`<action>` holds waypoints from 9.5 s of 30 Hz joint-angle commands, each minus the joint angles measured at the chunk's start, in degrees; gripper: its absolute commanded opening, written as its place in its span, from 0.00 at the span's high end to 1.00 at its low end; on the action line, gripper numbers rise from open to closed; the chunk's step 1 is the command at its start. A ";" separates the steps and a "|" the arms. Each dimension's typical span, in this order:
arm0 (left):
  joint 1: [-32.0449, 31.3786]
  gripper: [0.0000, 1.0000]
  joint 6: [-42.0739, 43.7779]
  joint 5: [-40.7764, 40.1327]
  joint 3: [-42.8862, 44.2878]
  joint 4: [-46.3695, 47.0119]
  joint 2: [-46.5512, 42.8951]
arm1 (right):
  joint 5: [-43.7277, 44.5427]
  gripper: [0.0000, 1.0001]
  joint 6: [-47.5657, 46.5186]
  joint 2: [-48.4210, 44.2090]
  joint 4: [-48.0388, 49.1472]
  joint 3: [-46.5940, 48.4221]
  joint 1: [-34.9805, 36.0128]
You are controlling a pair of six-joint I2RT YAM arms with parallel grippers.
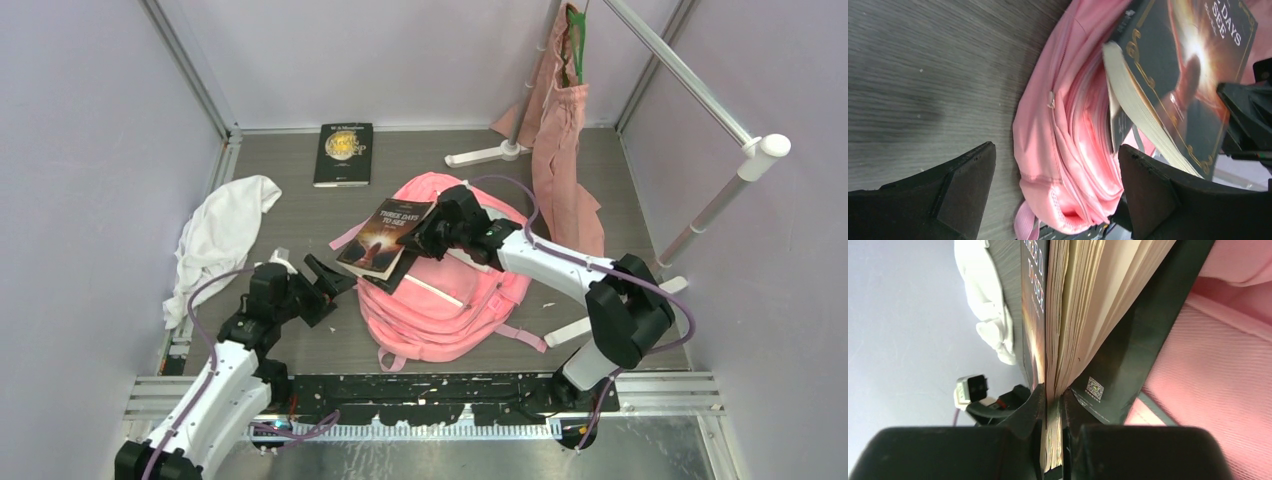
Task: Pack the student bag
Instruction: Pick up the book from the center of the board, then place the book in the student bag, then move the book to the center of the board.
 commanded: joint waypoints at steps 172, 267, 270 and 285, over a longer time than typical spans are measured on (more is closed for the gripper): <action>-11.81 0.96 -8.61 16.30 22.31 42.81 45.18 | -5.97 0.99 -36.32 -8.21 -6.27 19.27 7.02; 15.39 0.06 37.54 -5.15 83.18 -11.95 82.88 | 2.38 0.26 -38.17 43.31 -27.17 69.43 -8.15; 17.58 0.08 35.45 -2.67 81.39 -9.27 82.99 | 3.73 0.32 -35.73 47.01 -22.02 71.28 -8.86; 22.04 0.21 27.74 5.11 89.32 -1.96 94.63 | 7.93 0.38 -25.22 69.99 -10.46 93.37 -9.94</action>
